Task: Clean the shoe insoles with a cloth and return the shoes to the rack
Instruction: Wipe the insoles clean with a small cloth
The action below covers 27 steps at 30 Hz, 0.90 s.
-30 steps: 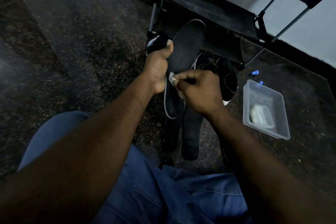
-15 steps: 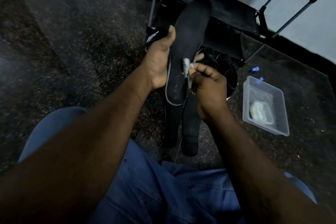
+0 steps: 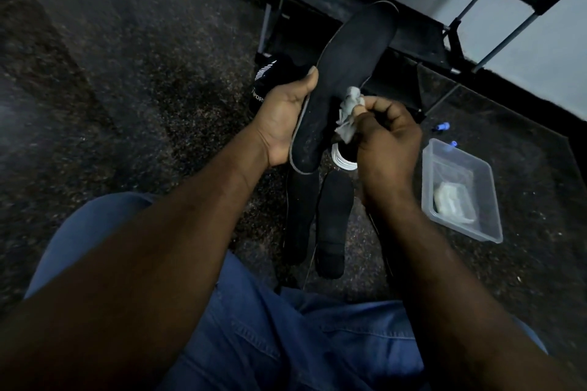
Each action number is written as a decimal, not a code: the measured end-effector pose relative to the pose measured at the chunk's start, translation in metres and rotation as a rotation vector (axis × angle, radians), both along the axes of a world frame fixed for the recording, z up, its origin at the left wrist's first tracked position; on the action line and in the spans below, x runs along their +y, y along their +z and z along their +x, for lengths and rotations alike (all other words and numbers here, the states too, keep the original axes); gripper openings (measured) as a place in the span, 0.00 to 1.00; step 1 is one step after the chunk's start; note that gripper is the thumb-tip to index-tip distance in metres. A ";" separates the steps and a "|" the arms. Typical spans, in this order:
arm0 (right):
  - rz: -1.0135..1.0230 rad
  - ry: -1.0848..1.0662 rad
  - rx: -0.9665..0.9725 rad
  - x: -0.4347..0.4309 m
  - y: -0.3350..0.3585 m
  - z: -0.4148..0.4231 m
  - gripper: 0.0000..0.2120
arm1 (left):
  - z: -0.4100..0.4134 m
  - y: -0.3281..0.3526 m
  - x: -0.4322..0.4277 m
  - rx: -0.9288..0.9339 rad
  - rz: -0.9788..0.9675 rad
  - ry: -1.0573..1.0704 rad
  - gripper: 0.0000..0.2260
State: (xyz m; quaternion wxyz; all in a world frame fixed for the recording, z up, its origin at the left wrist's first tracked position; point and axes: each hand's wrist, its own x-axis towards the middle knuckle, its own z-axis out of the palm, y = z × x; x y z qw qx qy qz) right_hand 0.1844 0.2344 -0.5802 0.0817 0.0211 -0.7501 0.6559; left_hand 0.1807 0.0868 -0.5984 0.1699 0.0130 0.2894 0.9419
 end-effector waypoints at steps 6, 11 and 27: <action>0.012 0.044 0.069 0.008 0.011 -0.010 0.16 | 0.001 0.002 0.001 -0.032 -0.131 0.065 0.20; -0.136 0.150 -0.058 0.000 0.020 -0.012 0.17 | 0.001 0.000 0.005 -0.042 -0.210 0.091 0.23; 0.539 -0.152 0.401 0.000 0.016 -0.044 0.10 | -0.001 -0.003 0.004 -0.071 -0.313 0.099 0.25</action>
